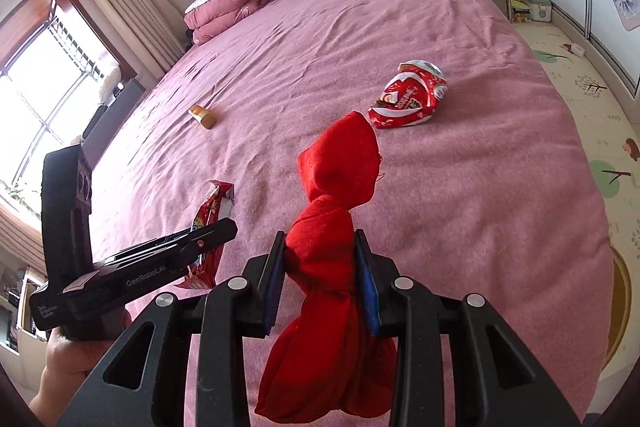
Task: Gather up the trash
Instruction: 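Carry the wrapper and sock over the yellow bin and open both grippers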
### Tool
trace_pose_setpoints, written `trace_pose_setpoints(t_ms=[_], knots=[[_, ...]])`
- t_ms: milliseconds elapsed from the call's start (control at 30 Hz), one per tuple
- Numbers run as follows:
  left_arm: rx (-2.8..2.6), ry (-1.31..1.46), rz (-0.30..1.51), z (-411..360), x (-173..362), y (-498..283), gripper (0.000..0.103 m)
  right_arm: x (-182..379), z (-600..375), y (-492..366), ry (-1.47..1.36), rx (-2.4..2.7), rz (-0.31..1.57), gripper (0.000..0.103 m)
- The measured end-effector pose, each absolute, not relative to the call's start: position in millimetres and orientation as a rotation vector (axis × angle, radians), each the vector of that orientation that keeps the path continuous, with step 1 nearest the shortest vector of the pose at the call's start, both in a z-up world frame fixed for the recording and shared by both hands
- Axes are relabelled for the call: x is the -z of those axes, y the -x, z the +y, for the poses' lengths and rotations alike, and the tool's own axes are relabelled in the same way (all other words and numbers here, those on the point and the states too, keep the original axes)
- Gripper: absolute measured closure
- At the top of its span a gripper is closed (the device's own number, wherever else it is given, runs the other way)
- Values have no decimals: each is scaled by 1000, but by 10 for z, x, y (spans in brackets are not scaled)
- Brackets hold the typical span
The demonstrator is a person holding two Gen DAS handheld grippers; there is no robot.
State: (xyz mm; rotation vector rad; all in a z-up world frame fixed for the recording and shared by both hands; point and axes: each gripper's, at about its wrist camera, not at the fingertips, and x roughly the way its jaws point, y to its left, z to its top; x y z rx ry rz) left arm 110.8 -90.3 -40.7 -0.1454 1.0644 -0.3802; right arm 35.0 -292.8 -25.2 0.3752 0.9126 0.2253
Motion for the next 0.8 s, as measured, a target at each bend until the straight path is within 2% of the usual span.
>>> trace_pose_setpoints(t_ms=[300,800], knots=[[523,87,1062,-1493,282,-570,70,260,-3395,179,-421,-162,893,71],[736,-17,1124,-2728,345,-157,70,330,-4421,893,-499,10,846,71]])
